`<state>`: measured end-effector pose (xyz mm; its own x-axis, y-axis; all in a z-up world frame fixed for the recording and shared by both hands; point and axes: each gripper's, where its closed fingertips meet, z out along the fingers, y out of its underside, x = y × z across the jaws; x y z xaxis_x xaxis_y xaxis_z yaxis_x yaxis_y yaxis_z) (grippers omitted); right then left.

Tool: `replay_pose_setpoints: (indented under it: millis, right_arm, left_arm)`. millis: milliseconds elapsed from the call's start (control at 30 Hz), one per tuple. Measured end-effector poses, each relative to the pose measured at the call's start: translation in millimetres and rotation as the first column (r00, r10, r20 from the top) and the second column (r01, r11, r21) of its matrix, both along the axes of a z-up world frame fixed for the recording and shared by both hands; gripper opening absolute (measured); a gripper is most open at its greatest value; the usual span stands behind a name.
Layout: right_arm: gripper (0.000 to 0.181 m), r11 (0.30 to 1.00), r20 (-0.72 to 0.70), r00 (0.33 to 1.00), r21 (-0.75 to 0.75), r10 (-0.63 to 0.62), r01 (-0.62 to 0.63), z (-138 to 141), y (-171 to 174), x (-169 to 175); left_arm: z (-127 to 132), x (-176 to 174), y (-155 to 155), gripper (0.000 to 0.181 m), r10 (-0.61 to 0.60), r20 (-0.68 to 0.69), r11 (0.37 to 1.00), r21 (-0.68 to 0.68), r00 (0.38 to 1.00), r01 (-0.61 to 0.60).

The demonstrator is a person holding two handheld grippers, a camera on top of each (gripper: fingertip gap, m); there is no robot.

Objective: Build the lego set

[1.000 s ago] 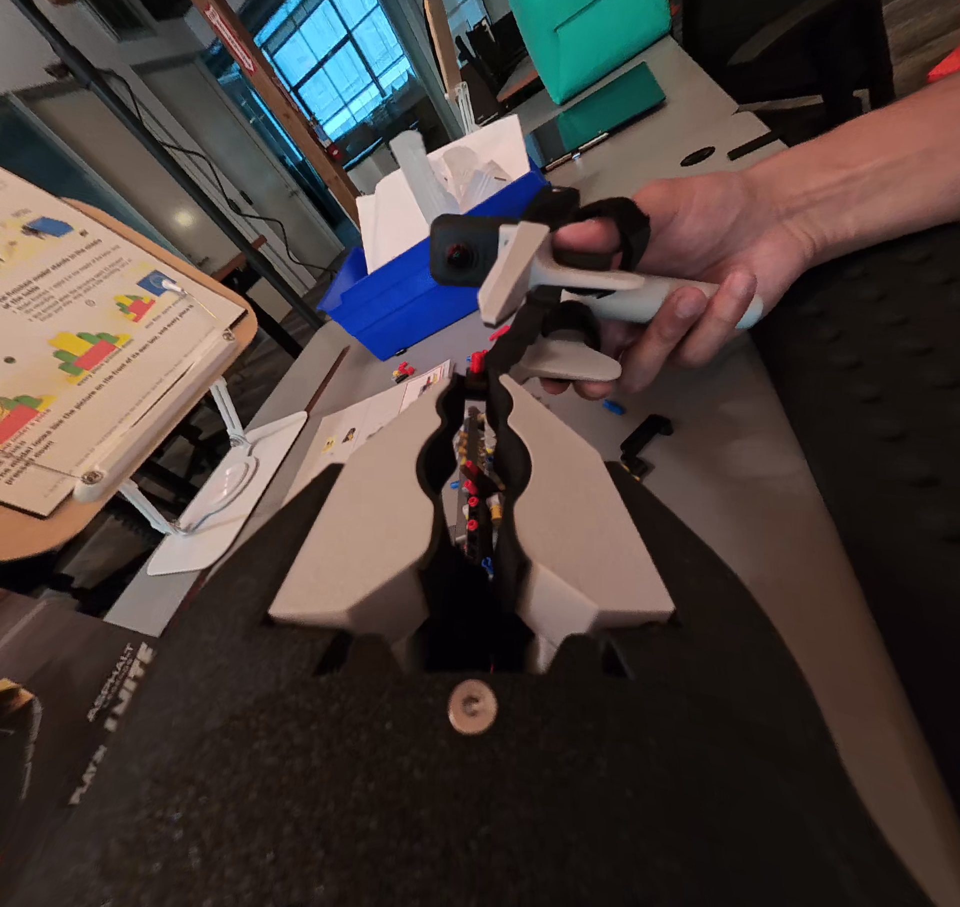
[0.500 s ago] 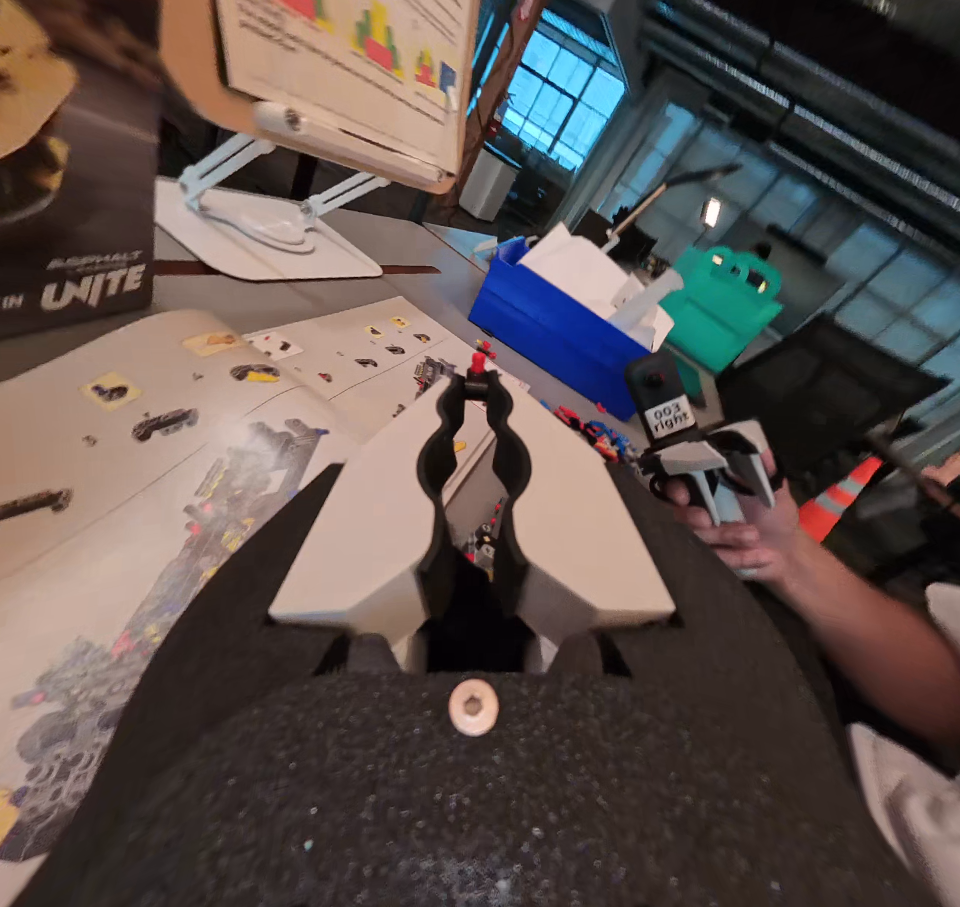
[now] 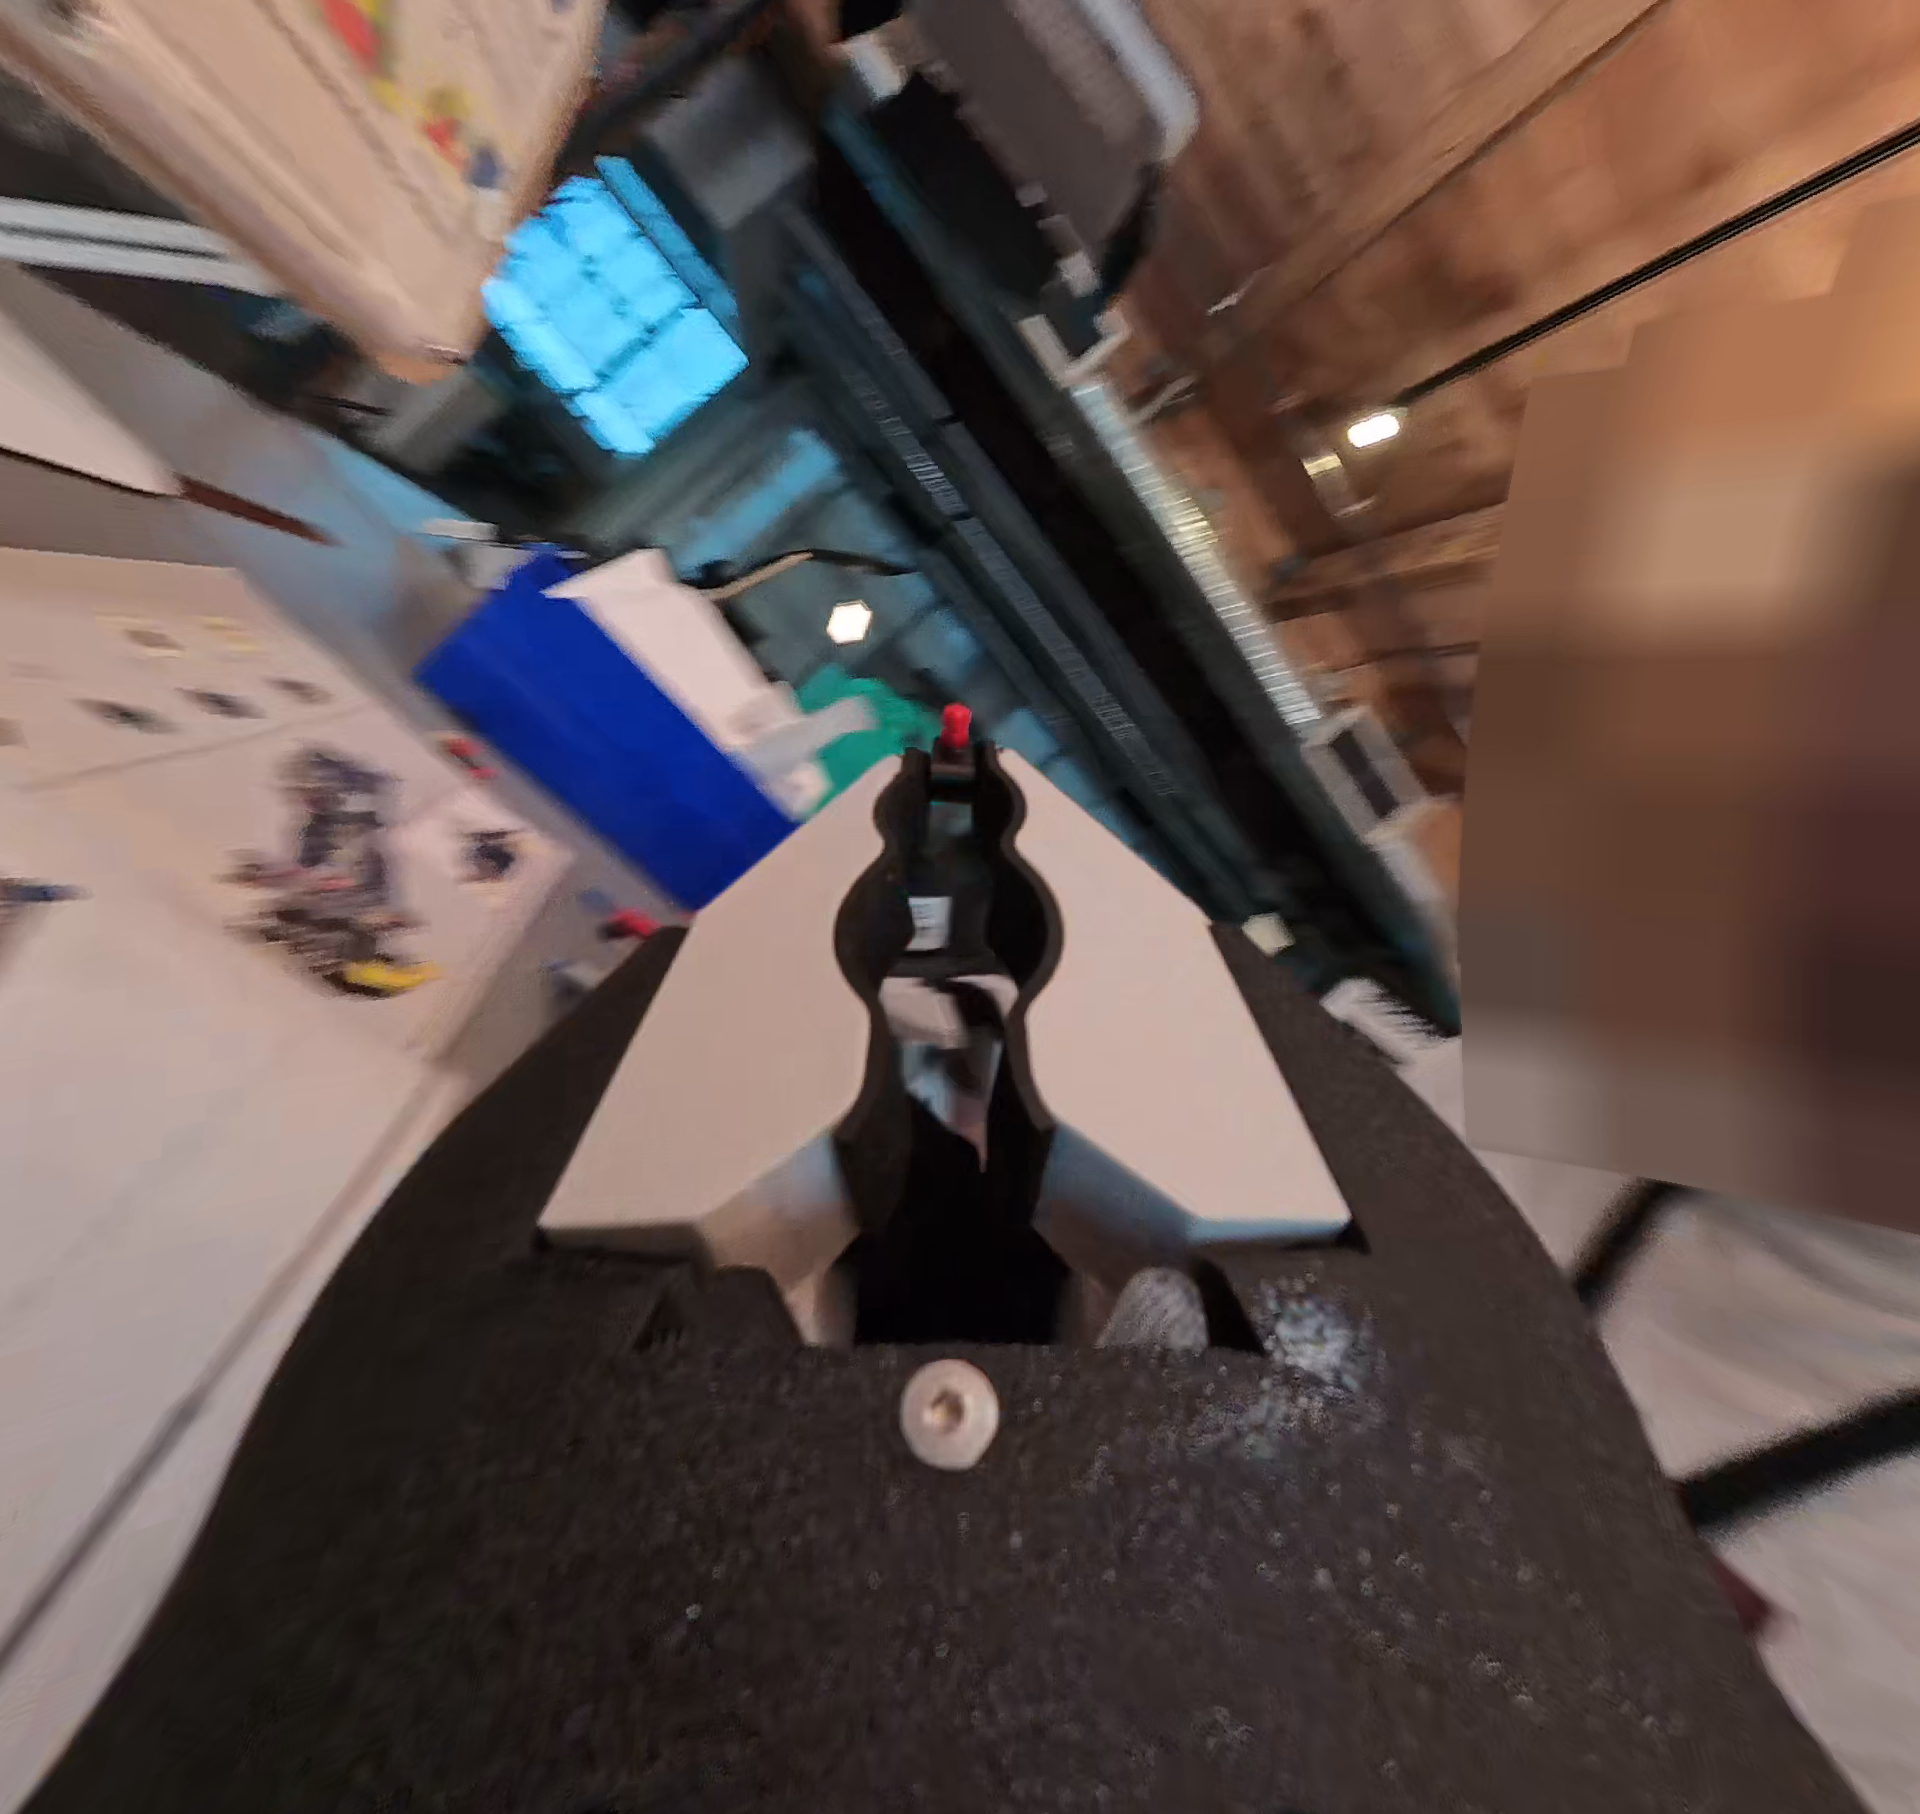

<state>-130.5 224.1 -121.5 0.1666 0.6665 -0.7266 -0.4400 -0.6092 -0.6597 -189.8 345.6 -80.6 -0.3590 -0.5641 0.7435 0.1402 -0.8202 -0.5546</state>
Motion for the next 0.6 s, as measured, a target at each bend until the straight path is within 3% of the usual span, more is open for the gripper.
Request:
replay_pose_setpoints:
  millis: [100,333,433,533,600]
  right_arm:
    - [0.027,0.991,0.09,0.991,0.105,-0.098,0.088,1,7,0]
    - [0.047,0.883,0.234,0.91,0.411,-0.343,0.227,18,26,-7]
    - [0.049,0.833,0.339,0.892,0.548,-0.299,0.071,47,34,-39]
    - [0.05,0.69,0.481,0.804,0.713,-0.35,-0.126,67,49,-66]
    - [0.043,0.619,0.502,0.789,0.758,-0.354,-0.205,75,52,-76]
  left_arm:
    - [20,-9,-7,0.006,-0.089,0.159,0.991,-0.088,0.983,0.103]
    - [40,-19,-27,0.006,-0.182,0.243,0.982,-0.004,0.953,0.189]
    - [40,-20,-39,0.006,-0.255,0.235,0.967,0.042,0.938,0.252]
    - [39,-18,-58,0.006,-0.355,0.23,0.935,0.072,0.906,0.348]
    - [37,-16,-73,0.006,-0.42,0.212,0.908,0.096,0.883,0.409]
